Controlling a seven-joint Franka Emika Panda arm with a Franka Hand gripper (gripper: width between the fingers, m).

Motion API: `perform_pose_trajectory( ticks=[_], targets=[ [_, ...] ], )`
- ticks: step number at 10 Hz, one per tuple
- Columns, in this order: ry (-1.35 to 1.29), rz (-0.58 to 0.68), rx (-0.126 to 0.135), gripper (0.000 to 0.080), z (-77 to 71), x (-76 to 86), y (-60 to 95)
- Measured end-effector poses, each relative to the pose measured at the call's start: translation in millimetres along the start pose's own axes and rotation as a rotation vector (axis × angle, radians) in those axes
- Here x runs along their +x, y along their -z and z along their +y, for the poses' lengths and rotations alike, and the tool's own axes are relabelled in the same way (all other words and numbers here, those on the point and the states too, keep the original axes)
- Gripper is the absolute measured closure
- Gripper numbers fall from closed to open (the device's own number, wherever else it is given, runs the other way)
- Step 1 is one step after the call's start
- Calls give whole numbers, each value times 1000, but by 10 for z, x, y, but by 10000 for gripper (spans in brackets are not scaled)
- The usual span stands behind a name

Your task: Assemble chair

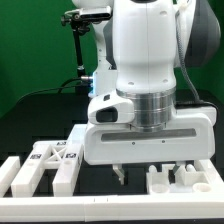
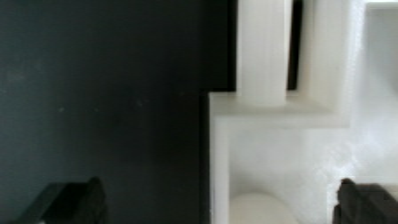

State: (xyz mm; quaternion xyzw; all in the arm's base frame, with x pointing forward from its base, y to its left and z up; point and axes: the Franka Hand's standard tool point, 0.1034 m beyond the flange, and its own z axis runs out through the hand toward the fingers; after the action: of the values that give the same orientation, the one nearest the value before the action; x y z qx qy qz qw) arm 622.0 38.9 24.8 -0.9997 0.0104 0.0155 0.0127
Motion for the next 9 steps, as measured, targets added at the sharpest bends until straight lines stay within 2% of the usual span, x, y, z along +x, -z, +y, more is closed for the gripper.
perform_pose_trajectory(
  ticks=[3,4,5,6,8,9],
  targets=[
    [8,-2,0,150,8,-4,29],
    [26,-17,2,150,52,-76,171],
    [29,-42,4,150,102,-215,297],
    [26,-84,6,150,118,-347,369],
    [12,-132,4,150,20,-565,501],
    [1,-230,2,150,-27,-623,522]
  ],
)
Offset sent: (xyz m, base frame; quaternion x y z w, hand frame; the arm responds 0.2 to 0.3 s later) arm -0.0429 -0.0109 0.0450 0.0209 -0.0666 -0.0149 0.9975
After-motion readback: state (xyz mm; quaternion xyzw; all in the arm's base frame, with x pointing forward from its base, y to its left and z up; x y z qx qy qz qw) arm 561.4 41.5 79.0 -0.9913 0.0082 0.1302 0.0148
